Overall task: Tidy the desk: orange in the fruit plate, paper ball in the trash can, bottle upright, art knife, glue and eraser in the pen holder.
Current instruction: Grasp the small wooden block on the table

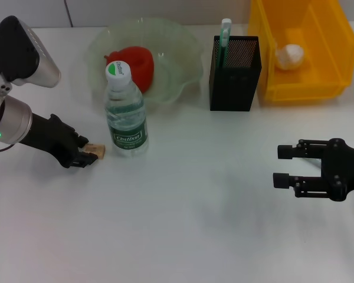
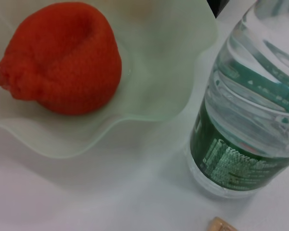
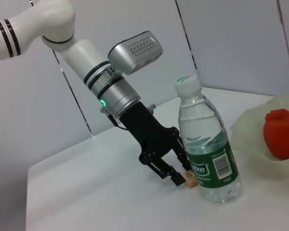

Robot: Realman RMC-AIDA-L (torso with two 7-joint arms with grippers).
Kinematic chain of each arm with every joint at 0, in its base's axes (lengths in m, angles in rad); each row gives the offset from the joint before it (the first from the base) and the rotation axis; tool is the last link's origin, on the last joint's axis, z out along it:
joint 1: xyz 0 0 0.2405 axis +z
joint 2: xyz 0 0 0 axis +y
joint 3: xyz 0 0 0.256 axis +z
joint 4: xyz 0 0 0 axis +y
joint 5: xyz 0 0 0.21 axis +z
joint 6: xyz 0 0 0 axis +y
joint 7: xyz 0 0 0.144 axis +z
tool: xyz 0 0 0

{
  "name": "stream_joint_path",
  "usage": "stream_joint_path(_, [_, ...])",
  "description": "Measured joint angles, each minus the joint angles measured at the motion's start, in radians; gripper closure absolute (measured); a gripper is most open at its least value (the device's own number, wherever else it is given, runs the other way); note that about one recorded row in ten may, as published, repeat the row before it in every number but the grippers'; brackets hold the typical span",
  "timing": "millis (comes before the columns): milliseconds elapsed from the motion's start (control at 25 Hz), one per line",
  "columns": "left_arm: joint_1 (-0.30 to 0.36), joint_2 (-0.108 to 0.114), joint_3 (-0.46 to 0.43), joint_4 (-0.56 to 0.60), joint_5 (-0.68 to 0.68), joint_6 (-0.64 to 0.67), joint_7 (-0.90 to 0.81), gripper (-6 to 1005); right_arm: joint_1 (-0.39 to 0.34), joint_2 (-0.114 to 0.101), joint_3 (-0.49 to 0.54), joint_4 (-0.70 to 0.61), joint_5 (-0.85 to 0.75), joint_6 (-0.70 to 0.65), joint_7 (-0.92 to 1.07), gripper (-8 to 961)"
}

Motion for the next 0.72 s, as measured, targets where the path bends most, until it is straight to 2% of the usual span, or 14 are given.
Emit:
stream_joint_path(80, [0.001, 0.0, 0.004, -0.001, -0.001, 0.0, -0.001, 448, -0.001, 0.0, 0.001, 0.0, 0.001, 0.0, 0.0, 261])
stream_joint_path(240, [0.002, -0.001, 0.012, -0.001, -0.002, -0.001, -0.001, 595, -0.002, 0.0, 0.001, 0.001, 0.001, 0.0, -0.001, 261])
stream_joint_path(480, [0.005, -0.002, 0.012, -0.001, -0.015, -0.002, -0.002, 643, -0.004, 0.0, 0.001, 0.009, 0.002, -0.001, -0.006, 261])
stream_joint_path(720, [0.01, -0.002, 0.007, -0.001, -0.029, 0.0, -0.001, 752, -0.003, -0.005, 0.002, 0.028, 0.004, 0.0, -0.019, 260])
